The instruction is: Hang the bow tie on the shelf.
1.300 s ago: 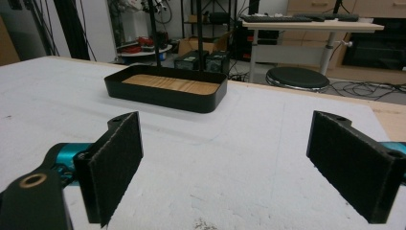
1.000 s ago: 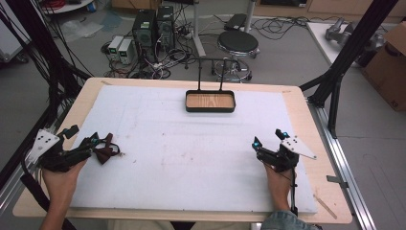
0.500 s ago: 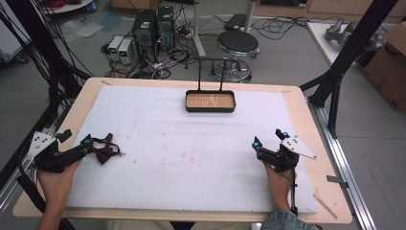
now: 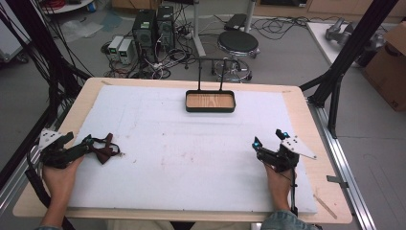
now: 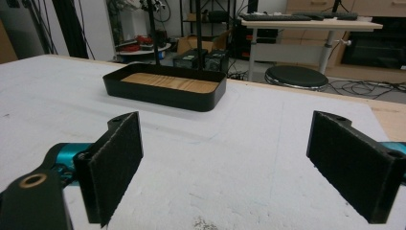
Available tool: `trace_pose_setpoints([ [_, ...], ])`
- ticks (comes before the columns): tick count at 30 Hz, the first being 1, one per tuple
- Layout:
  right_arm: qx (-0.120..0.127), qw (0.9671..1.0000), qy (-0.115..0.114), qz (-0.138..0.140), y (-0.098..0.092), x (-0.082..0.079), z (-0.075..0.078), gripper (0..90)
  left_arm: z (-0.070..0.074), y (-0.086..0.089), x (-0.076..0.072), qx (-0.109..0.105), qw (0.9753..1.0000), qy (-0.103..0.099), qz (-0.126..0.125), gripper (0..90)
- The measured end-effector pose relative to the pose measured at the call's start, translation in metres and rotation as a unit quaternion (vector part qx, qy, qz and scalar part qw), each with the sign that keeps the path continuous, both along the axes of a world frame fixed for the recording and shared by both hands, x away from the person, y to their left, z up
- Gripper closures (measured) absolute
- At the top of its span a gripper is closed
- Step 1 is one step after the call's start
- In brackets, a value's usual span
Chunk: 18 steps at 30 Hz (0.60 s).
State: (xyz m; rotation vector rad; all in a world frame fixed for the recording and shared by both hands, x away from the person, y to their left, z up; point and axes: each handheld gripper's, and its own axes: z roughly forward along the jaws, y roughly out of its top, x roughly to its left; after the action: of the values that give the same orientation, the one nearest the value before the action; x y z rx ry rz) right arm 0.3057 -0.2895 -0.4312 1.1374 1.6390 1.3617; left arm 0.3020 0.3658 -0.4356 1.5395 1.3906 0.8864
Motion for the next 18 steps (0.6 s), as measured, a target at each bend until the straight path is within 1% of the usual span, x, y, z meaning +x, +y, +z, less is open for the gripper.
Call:
trace_pose_setpoints([
  [1, 0.0, 1.0, 0.0, 0.0, 0.0, 0.0, 0.0, 11.4, -0.002, 0.002, 0.002, -0.001, 1.0, 0.007, 0.002, 33.1],
  [3, 0.001, 1.0, 0.0, 0.0, 0.0, 0.0, 0.0, 11.3, -0.007, 0.003, 0.006, -0.01, 0.9996, 0.025, 0.0, 32.9],
  [4, 0.001, 1.0, 0.001, -0.001, 0.0, 0.0, 0.0, 11.4, -0.009, 0.003, 0.008, -0.008, 0.9994, 0.034, -0.001, 32.9],
  [5, 0.001, 1.0, 0.001, -0.001, 0.0, 0.0, 0.0, 11.4, -0.009, 0.003, 0.008, -0.008, 0.9994, 0.034, -0.001, 33.1],
  [6, 0.001, 1.0, 0.001, -0.001, 0.0, 0.0, 0.0, 11.4, -0.012, 0.002, 0.012, -0.003, 0.9991, 0.042, 0.0, 33.1],
  [7, 0.001, 1.0, 0.001, -0.001, 0.0, 0.0, 0.0, 11.3, -0.012, 0.002, 0.014, -0.002, 0.9987, 0.051, 0.001, 33.6],
  [9, 0.0, 1.0, 0.001, -0.001, 0.0, 0.0, 0.0, 11.4, -0.012, 0.003, 0.016, -0.004, 0.9982, 0.06, 0.003, 34.2],
  [10, 0.002, 1.0, 0.002, -0.001, 0.0, 0.0, 0.0, 11.3, -0.012, 0.003, 0.016, -0.007, 0.998, 0.063, 0.001, 37.3],
  [11, 0.0, 1.0, 0.001, -0.001, 0.0, 0.0, 0.0, 11.3, -0.012, 0.005, 0.017, -0.016, 0.9975, 0.069, -0.002, 42.2],
  [13, 0.002, 1.0, 0.002, -0.001, 0.0, 0.0, 0.0, 11.3, -0.013, 0.008, 0.018, -0.038, 0.9954, 0.087, -0.011, 50.7],
  [14, 0.0, 1.0, 0.0, -0.001, 0.0, 0.0, 0.0, 11.3, -0.014, 0.009, 0.019, -0.046, 0.9942, 0.097, -0.006, 53.5],
  [17, 0.0, 1.0, 0.001, -0.001, 0.0, 0.0, 0.0, 11.3, -0.014, 0.009, 0.018, -0.052, 0.9936, 0.1, 0.002, 59.1],
  [18, -0.001, 1.0, -0.001, 0.0, 0.0, 0.0, 0.0, 11.3, -0.014, 0.01, 0.018, -0.056, 0.9934, 0.101, 0.0, 60.8],
])
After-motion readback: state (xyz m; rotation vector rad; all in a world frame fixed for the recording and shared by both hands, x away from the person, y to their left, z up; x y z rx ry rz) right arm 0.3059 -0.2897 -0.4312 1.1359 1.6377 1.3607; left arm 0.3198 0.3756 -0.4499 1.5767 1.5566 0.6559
